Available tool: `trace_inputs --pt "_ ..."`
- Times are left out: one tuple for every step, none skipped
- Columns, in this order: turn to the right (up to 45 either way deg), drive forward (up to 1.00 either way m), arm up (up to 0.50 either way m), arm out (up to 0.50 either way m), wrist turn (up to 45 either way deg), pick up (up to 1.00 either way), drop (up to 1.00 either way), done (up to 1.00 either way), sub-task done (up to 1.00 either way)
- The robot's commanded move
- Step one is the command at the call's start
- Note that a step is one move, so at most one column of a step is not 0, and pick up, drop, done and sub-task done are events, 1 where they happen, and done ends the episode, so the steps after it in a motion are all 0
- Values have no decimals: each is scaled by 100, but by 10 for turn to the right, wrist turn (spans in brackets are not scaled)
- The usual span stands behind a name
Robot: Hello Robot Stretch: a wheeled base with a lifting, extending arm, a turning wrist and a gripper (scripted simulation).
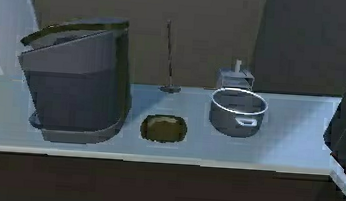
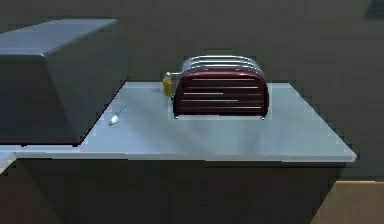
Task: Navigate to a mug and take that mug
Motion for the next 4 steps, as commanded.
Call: trace_inputs --pt "-30 0 0 0 0 0 0 0 0" --pt "450 0 0 0 0 0 0 0 0" --pt "450 0 0 0 0 0 0 0 0" --pt "450 0 0 0 0 0 0 0 0"
